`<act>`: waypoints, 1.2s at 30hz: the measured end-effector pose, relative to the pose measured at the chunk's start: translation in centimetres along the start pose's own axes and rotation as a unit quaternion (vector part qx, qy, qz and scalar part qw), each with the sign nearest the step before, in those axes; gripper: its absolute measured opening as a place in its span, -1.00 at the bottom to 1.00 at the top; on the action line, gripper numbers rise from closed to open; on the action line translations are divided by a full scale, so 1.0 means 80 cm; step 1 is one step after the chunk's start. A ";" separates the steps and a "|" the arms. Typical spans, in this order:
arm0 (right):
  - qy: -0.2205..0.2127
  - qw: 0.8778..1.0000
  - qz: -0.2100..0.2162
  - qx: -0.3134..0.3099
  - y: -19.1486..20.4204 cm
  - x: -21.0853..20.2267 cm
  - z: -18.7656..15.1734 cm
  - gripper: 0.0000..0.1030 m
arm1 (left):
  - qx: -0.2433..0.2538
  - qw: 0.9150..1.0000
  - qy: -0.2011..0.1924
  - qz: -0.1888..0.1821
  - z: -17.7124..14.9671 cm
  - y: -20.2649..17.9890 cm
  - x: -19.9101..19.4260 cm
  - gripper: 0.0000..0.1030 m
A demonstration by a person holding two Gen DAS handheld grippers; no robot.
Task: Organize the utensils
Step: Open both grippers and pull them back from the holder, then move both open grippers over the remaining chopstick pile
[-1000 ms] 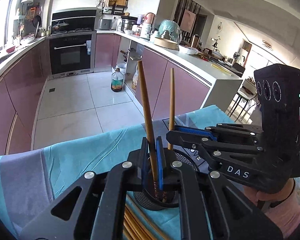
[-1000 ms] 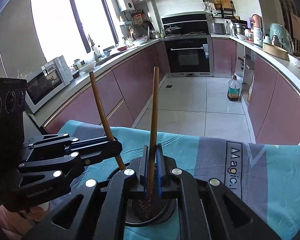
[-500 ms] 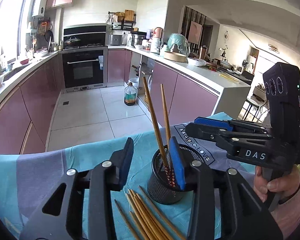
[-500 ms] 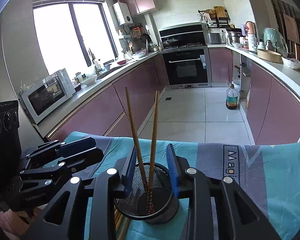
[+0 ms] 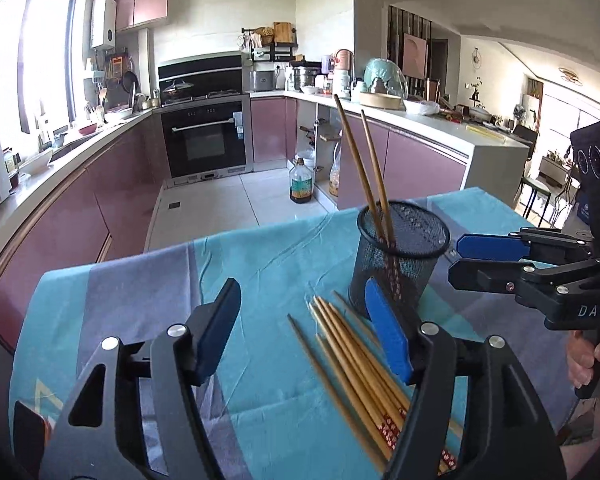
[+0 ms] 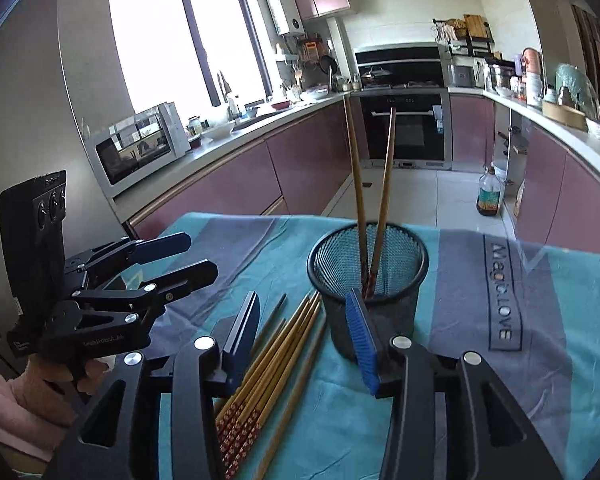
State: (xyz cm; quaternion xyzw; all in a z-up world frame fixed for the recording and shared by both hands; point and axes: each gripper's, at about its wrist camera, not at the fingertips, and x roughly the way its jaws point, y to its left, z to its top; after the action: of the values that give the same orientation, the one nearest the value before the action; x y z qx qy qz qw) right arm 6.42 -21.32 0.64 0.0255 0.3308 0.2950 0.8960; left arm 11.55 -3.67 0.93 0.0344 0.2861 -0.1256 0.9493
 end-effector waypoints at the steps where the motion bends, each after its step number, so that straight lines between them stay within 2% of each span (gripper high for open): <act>1: 0.009 1.000 0.000 0.005 -0.001 0.006 -0.007 -0.17 | 0.000 1.000 0.006 0.003 -0.016 -0.001 0.001 0.24; 7: 0.054 0.998 -0.011 0.026 -0.002 0.036 -0.042 -0.17 | -0.006 0.999 0.050 0.003 -0.062 0.000 0.016 0.24; 12: 0.076 0.996 -0.014 0.037 0.001 0.050 -0.055 -0.17 | -0.011 0.997 0.081 -0.003 -0.093 0.003 0.026 0.24; 20: 0.086 0.995 -0.023 0.040 0.007 0.058 -0.070 -0.17 | -0.014 0.993 0.113 -0.008 -0.101 -0.014 0.047 0.24; 36: 0.094 0.994 -0.030 0.041 0.013 0.068 -0.081 -0.17 | -0.016 0.990 0.140 -0.004 -0.106 -0.019 0.066 0.20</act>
State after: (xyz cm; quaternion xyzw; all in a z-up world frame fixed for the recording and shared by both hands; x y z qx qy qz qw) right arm 5.26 -18.47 -7.34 0.0242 0.4263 0.2554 0.8674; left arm 10.85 -5.15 -9.05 0.0354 0.4184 -0.1186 0.8998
